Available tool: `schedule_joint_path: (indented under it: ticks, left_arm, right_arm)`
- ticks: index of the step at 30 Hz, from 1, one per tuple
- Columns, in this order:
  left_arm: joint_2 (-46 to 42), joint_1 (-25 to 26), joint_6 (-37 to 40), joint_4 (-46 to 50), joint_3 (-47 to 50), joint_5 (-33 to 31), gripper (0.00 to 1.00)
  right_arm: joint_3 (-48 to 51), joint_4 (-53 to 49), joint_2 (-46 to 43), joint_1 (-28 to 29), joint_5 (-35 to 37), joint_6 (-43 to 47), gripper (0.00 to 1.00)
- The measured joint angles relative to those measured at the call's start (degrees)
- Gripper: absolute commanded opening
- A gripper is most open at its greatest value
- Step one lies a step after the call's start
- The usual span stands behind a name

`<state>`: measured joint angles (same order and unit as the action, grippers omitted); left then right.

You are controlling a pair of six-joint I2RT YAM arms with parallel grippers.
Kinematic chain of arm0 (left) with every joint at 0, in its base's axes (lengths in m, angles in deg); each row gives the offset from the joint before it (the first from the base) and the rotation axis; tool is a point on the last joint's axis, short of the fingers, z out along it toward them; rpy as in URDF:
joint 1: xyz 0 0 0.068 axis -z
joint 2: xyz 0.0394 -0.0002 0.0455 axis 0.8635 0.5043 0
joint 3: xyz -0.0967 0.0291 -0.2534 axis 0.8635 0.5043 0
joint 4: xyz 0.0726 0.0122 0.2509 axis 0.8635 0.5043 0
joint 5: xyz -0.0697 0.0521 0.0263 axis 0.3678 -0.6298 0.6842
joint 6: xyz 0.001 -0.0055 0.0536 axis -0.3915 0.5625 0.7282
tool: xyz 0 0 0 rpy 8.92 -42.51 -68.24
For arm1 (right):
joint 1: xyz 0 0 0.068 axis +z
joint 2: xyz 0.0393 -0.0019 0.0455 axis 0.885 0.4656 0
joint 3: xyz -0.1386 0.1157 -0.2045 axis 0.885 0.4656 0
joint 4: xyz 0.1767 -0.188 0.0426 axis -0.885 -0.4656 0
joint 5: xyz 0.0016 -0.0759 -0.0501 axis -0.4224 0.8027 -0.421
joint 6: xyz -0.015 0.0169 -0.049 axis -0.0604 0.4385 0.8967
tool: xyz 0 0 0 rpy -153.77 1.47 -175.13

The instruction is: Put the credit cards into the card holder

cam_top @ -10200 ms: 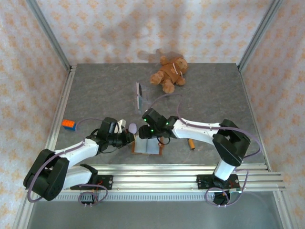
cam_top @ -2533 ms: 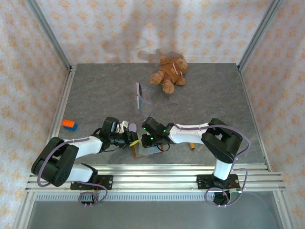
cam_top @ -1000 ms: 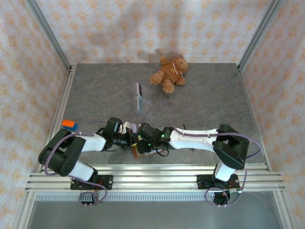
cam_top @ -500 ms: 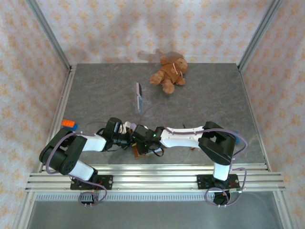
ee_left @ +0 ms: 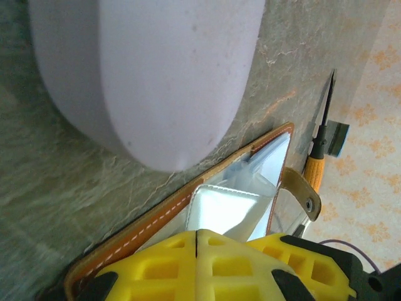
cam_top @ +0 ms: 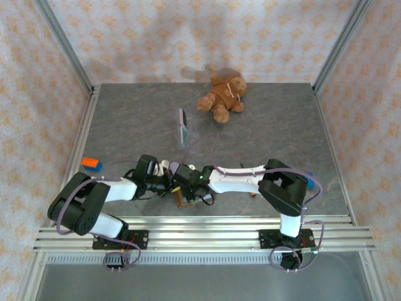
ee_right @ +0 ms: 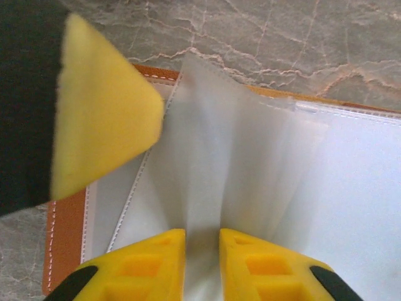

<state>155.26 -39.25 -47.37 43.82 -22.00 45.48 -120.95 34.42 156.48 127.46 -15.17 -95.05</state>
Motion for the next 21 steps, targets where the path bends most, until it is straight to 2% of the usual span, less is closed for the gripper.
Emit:
schedule_joint_path:
  ticks: [6,10,14,21]
  left_arm:
    - [-3.6,0.0,2.1,6.3,0.5,-1.6,0.03]
    - [-3.2,0.0,3.3,7.0,0.6,-2.0,0.0]
    - [-1.8,-0.2,4.3,5.9,0.5,-1.4,0.0]
    - [-0.1,-0.3,4.7,4.2,0.2,-0.5,0.0]
  right_arm:
    - [0.0,-0.1,0.2,0.0,0.3,0.0,0.16]
    - [0.0,-0.1,0.2,0.0,0.3,0.0,0.17]
    - [0.0,-0.2,0.2,0.1,1.1,-0.2,0.24]
    - [0.0,-3.6,-4.3,0.0,4.0,0.2,0.5]
